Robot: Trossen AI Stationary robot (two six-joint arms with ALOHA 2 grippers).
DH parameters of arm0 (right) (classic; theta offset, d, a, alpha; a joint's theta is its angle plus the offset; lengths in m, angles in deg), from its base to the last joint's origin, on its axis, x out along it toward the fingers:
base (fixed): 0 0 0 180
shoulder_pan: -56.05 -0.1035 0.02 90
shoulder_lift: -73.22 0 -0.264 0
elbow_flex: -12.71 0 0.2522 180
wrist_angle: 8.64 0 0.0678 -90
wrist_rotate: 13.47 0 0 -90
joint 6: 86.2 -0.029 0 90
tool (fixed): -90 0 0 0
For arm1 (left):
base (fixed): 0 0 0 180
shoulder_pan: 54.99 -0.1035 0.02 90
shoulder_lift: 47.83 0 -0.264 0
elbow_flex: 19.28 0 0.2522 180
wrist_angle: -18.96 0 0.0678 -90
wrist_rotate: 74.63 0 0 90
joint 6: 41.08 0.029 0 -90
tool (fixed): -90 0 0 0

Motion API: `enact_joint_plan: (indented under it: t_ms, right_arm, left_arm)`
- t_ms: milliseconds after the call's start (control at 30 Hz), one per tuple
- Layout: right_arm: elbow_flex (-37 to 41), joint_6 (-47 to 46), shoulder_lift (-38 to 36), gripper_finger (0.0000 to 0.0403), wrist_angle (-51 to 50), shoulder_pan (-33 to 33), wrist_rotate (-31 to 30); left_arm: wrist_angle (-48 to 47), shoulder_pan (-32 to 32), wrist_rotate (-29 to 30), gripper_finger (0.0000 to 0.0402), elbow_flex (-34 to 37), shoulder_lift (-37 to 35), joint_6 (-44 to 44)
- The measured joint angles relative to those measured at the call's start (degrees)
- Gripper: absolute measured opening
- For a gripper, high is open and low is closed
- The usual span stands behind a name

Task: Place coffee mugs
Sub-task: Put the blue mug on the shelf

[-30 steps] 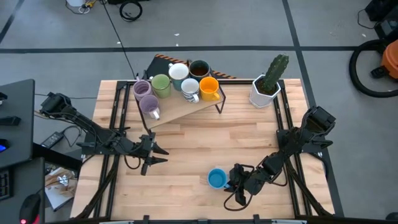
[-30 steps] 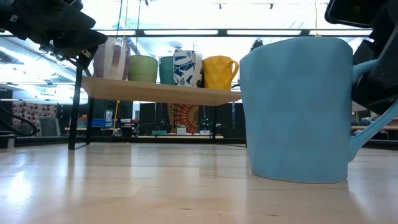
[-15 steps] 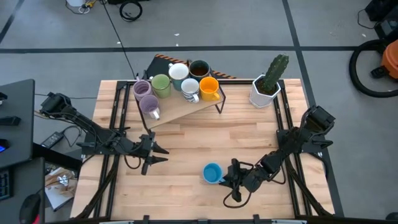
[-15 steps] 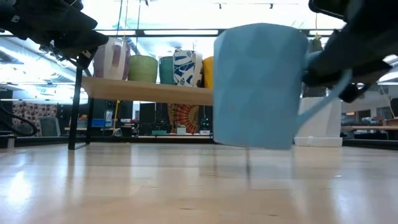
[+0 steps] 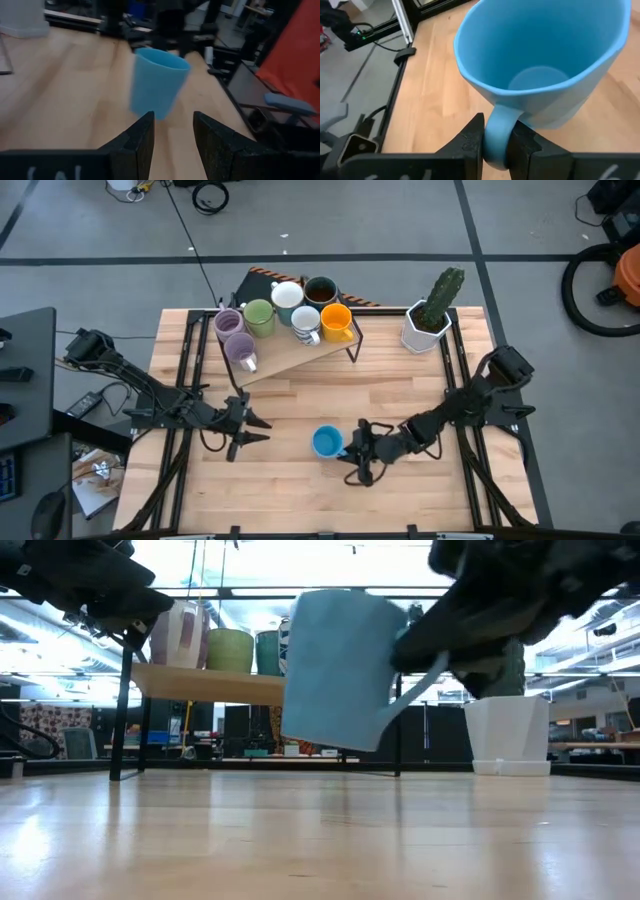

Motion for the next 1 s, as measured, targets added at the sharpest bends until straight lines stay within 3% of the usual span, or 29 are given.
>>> enact_joint_plan:
  t_ms: [233, 600, 1000]
  right_arm:
    - [-4.8, 6.83, 0.0, 0.0063, -3.23, 4.54, 4.53]
    - [-17.43, 16.51, 0.0, 0.0063, -17.54, 13.24, 5.22]
    - [-34.9, 19.37, 1.07, 0.0064, -31.54, 22.54, 7.67]
  left_arm:
    - [0.05, 0.88, -8.18, 0.0141, 0.0, 0.0, 0.06]
    - [1.28, 9.85, -3.18, 0.0141, 0.02, -0.04, 7.11]
    - [2.23, 10.56, -0.1, 0.0141, 0.01, -0.04, 9.72]
